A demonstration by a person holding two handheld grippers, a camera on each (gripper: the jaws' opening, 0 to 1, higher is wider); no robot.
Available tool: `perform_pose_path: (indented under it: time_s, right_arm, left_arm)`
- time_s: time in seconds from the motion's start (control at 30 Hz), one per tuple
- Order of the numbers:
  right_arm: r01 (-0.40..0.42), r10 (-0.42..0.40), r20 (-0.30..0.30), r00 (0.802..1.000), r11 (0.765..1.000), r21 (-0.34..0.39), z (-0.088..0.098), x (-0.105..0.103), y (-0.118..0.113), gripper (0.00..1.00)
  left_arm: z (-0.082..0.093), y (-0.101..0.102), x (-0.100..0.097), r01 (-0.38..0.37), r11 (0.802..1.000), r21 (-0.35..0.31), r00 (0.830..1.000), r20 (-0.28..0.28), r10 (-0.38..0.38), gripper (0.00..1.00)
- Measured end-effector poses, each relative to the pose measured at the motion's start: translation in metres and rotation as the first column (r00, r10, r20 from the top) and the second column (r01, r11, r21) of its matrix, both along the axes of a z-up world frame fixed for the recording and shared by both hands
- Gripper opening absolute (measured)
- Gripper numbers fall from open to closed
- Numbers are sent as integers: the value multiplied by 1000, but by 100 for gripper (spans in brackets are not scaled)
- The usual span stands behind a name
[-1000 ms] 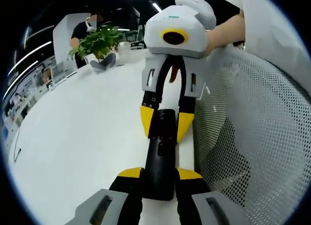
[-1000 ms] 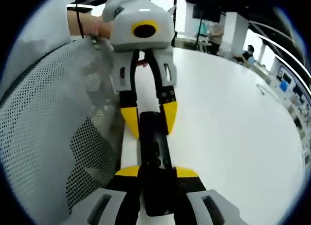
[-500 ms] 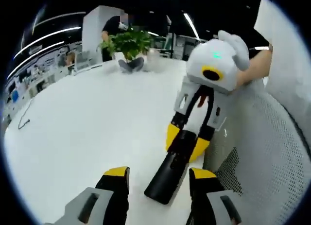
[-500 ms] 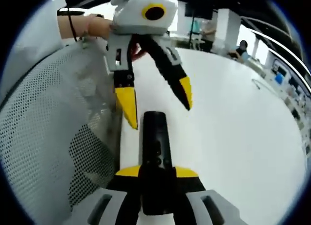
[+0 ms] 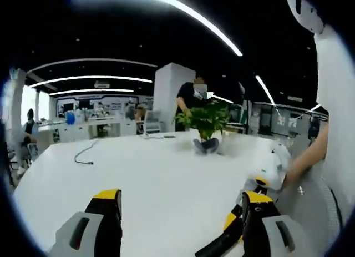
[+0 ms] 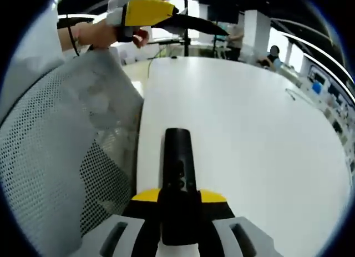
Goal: Press the specified remote control buttons in sequence, fully releasing each button before pressing the next.
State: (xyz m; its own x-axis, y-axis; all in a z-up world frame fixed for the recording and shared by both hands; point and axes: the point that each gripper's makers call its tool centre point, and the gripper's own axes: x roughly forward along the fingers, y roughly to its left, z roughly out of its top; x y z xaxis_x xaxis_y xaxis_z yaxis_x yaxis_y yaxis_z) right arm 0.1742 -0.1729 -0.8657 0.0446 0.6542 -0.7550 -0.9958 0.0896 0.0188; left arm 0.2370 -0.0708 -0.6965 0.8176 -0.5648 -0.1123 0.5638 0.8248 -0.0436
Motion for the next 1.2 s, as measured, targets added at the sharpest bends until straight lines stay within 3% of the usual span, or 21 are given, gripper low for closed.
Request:
perform_pose_path:
  time_s: [0.1,0.2,0.27,0.43,0.57,0.67,0.9,1.2]
  right_arm:
    - [-1,1,5,1000,1000,-1,0,0,0,21]
    - [2,-2,11,1000,1000,5,0,1,1,21]
    - [6,-6,9,1000,1000,14,0,3,1,21]
    - [-5,4,25,1000,1000,9,1,5,1,21]
    - [-1,0,38,999,1000,2,0,14,-1,21]
    - [17,-17,45,999,1000,-4,0,22,-4,21]
    - [19,-19,68,998,1000,-10,0,44,-5,21]
    - [76,-77,8,997,996,37,1,74,-1,21]
  left_arm:
    - [5,11,0,-81,994,-70,996,19,83,100]
    - [-1,20,1,-126,990,64,991,60,122,100]
    - [-4,25,2,-162,984,74,985,67,157,100]
    - [-9,22,5,-140,989,56,990,28,139,100]
    - [-8,22,3,-139,988,68,990,43,136,100]
    - [-2,24,1,-136,990,43,989,63,134,98]
    - [2,38,3,-178,984,-19,982,52,179,97]
    - [3,38,2,-177,984,-34,983,51,178,96]
